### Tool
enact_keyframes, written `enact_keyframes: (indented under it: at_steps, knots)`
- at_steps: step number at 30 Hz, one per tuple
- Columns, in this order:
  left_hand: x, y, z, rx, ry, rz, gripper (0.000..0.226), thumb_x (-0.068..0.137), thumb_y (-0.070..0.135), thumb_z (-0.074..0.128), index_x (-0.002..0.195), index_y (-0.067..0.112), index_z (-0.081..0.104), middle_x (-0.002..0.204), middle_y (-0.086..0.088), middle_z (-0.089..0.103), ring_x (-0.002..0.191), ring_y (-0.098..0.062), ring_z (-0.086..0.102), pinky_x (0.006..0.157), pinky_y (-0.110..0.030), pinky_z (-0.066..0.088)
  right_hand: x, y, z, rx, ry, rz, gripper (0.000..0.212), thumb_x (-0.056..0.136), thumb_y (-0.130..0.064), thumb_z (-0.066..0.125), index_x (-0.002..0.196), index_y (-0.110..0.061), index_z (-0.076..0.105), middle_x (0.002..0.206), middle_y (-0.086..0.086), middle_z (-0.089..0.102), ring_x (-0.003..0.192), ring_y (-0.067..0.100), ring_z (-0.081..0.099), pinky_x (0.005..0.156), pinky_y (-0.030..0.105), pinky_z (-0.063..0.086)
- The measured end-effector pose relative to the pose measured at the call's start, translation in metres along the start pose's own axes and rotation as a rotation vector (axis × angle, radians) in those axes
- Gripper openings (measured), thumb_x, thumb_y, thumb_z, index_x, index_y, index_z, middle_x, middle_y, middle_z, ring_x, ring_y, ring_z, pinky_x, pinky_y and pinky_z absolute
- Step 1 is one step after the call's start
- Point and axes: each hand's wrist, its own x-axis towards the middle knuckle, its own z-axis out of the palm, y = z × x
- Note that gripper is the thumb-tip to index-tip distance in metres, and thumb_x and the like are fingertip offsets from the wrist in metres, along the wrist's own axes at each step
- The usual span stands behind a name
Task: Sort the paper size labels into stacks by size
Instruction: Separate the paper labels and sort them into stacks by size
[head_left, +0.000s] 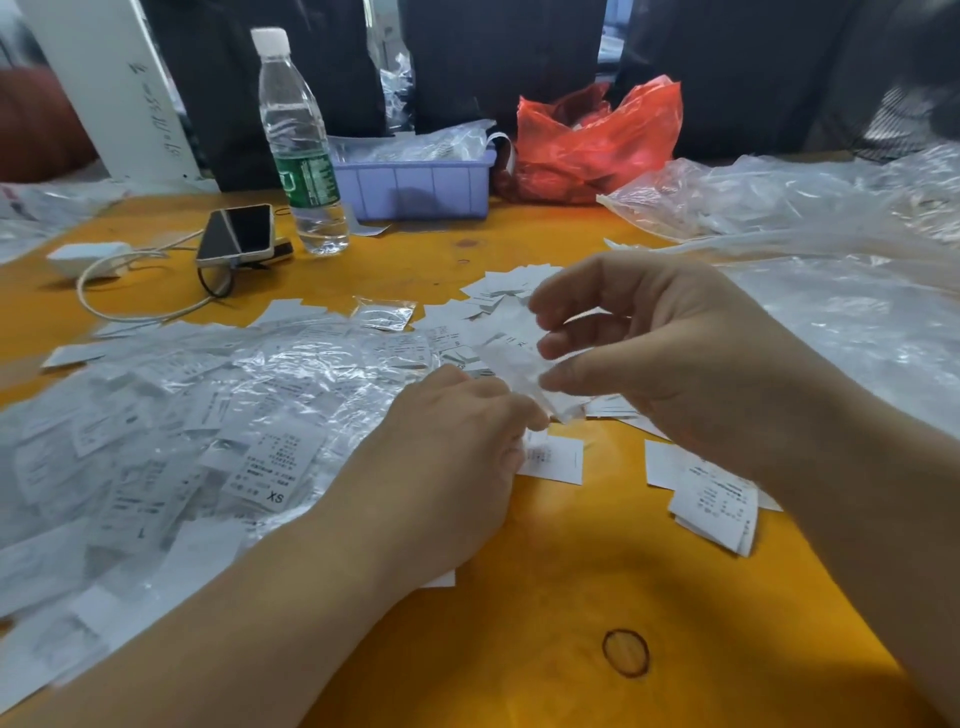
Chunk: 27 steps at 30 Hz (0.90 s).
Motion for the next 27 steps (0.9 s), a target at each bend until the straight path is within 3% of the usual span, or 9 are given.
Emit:
enact_keyframes:
  at_steps: [2,6,9,14,18,21,23,27]
  knots:
    - [-0.002,0.000,-0.002,0.003,0.005,-0.001,0.028,0.099,0.026,0.049,0.123,0.037,0.060,0.117,0.018,0.059,0.111,-0.005,0.036,0.089,-0.022,0.032,0.001,0.003,0.000,0.030,0.015,0.006,0.048,0.068,0.026,0.064,0.087,-0.017,0.072,0.092,0.005,0.069,0.080,0.014,0.069,0.072,0.029,0.060]
    - [-0.004,0.000,-0.005,0.011,-0.004,0.003,0.029,0.098,0.025,0.051,0.124,0.033,0.062,0.123,0.011,0.058,0.115,-0.012,0.039,0.096,-0.028,0.034,0.003,0.010,0.001,-0.160,0.049,-0.030,0.053,0.069,0.027,0.051,0.078,-0.020,0.073,0.076,-0.003,0.069,0.070,0.009,0.064,0.063,0.023,0.055]
    - [-0.004,0.000,-0.007,0.003,-0.012,0.005,0.028,0.097,0.026,0.053,0.123,0.030,0.063,0.118,0.008,0.059,0.110,-0.013,0.039,0.093,-0.029,0.033,0.002,0.015,0.007,-0.326,0.039,-0.064,0.049,0.072,0.022,0.051,0.069,-0.023,0.071,0.070,-0.002,0.068,0.064,0.015,0.061,0.058,0.028,0.051]
    - [-0.005,-0.001,-0.008,-0.020,-0.016,0.003,0.029,0.096,0.033,0.054,0.124,0.030,0.061,0.122,0.009,0.057,0.115,-0.014,0.039,0.097,-0.032,0.035,0.001,0.020,0.015,-0.407,-0.060,-0.073,0.044,0.075,0.017,0.052,0.065,-0.023,0.068,0.055,-0.005,0.055,0.047,0.007,0.043,0.045,0.017,0.034]
    - [-0.005,0.000,-0.011,-0.132,-0.012,-0.016,0.029,0.092,0.040,0.058,0.118,0.030,0.064,0.113,0.009,0.059,0.112,-0.013,0.044,0.093,-0.033,0.039,0.000,0.019,0.018,-0.323,-0.053,-0.110,0.033,0.072,0.008,0.058,0.074,-0.023,0.069,0.062,0.007,0.061,0.058,0.028,0.053,0.057,0.041,0.044]
    - [-0.006,0.001,-0.016,-0.332,-0.016,-0.047,0.029,0.080,0.047,0.071,0.105,0.033,0.067,0.101,0.013,0.060,0.098,-0.003,0.050,0.080,-0.024,0.042,0.000,0.018,0.020,-0.199,-0.040,-0.120,0.030,0.059,-0.004,0.053,0.076,-0.022,0.071,0.066,0.002,0.068,0.062,0.015,0.063,0.061,0.034,0.050]
    - [-0.008,0.000,-0.020,-0.453,-0.048,-0.087,0.039,0.072,0.056,0.076,0.105,0.036,0.067,0.100,0.018,0.061,0.095,0.003,0.052,0.075,-0.017,0.043,0.001,0.020,0.020,-0.170,-0.003,-0.116,0.032,0.059,-0.004,0.053,0.076,-0.024,0.072,0.069,0.003,0.070,0.067,0.018,0.067,0.065,0.033,0.053]
    - [-0.011,-0.004,-0.025,-0.533,-0.106,-0.178,0.067,0.058,0.083,0.059,0.115,0.046,0.059,0.102,0.026,0.061,0.096,0.012,0.053,0.073,-0.016,0.042,0.002,0.022,0.019,-0.193,0.081,-0.128,0.033,0.059,-0.006,0.056,0.078,-0.028,0.072,0.073,0.004,0.070,0.068,0.017,0.067,0.064,0.034,0.054]
